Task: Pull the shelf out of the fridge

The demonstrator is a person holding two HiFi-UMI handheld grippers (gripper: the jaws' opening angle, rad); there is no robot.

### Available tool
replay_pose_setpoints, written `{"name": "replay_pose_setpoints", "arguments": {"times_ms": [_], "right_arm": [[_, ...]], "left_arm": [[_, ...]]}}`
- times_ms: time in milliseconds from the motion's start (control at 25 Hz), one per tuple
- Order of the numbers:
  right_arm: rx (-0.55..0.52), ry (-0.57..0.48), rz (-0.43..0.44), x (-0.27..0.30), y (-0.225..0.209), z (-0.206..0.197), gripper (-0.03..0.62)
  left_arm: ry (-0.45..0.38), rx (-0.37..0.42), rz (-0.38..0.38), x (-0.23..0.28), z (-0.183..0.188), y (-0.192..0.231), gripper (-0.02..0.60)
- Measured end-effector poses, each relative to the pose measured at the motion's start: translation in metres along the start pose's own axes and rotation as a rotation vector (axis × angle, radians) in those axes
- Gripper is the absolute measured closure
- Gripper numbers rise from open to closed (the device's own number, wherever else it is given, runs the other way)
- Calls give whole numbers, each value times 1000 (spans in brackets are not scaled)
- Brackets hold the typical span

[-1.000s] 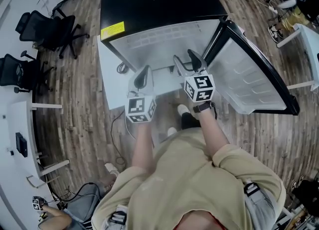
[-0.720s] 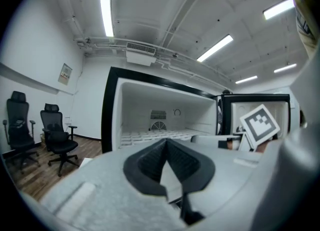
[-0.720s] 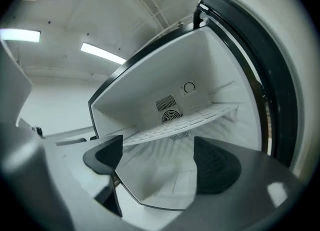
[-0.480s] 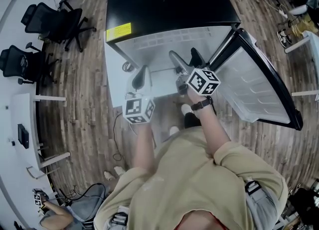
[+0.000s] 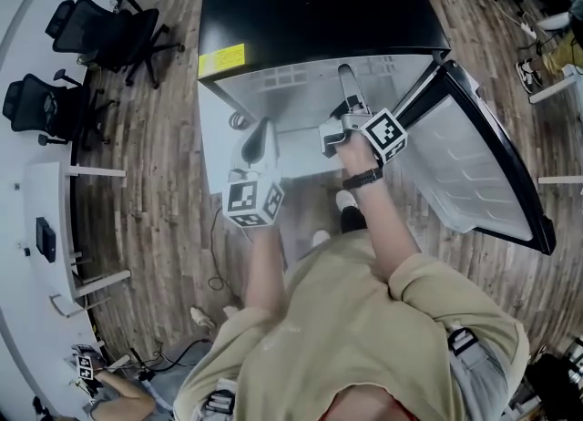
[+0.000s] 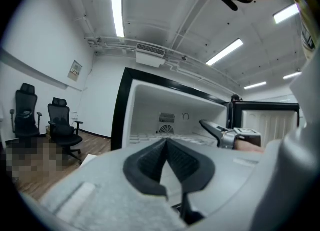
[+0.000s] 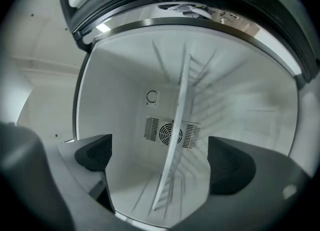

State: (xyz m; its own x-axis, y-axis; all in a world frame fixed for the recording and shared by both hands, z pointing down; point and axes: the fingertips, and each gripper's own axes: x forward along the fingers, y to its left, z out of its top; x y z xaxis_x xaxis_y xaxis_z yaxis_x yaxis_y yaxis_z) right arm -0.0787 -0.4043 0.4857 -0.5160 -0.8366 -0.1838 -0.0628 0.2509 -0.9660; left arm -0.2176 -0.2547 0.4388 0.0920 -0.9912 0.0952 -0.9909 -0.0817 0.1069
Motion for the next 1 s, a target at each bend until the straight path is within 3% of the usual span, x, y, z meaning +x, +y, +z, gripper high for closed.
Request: {"name": "replay_pose_setpoints", "arguments": {"times_ms": [240, 800, 920, 1000], "right_arm": [[108, -51, -27, 20, -15, 1, 3], [117, -60, -51, 59, -24, -6, 59], [132, -80, -58, 67, -26, 0, 87], [131, -78, -66, 72, -27, 1, 138]], "left_arm": [[9, -6, 33, -3, -2, 10, 581], [29, -7, 82, -11, -9, 29, 581], [36, 18, 77, -7, -11, 26, 581], [44, 38, 68, -4, -12, 22, 581]]}}
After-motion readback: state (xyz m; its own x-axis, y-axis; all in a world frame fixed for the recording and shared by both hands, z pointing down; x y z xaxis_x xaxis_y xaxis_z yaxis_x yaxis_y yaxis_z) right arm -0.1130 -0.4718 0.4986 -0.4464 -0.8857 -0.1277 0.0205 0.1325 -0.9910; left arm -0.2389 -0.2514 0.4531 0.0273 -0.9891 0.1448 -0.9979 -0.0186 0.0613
